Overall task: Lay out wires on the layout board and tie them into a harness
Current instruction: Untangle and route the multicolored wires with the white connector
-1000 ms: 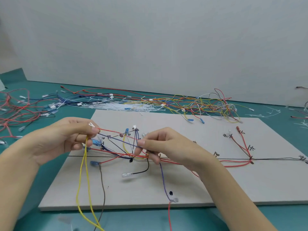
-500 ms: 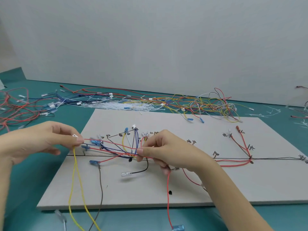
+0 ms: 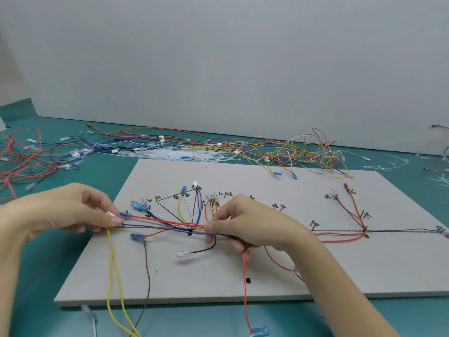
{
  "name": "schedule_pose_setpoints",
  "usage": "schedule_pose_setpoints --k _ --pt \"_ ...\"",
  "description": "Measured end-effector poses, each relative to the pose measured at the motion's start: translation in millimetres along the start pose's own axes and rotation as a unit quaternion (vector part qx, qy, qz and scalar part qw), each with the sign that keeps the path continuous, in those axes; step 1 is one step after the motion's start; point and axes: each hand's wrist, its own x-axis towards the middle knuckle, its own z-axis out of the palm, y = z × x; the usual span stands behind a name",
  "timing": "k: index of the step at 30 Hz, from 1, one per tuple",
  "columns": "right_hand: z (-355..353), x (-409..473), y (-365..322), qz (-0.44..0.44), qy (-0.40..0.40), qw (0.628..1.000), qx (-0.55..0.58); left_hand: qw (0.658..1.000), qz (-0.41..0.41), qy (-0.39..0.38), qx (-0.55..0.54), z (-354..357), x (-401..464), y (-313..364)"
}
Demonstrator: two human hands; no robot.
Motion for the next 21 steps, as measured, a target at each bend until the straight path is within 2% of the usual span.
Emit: schedule_pose_setpoints --k 5,12,17,21 --pt "-3.4 -0.2 2.7 0.005 0.004 1.000 0.006 1.000 0.010 -0.016 0.007 5.0 -0.5 6.3" --pt "-16.9 -4.5 7.5 0.007 0.002 1.000 0.011 0.997 0.066 0.003 0.039 10.3 -4.7 14.1" --pt "-36.9 -13.4 15.5 0.023 0.035 0.999 -0.013 0.999 0.036 0.003 0.006 14.1 -5.3 13.4" --pt "-56.7 -25.2 24.2 0.037 0.043 0.998 -0.028 0.998 0.062 0.011 0.009 14.2 -8.0 14.9"
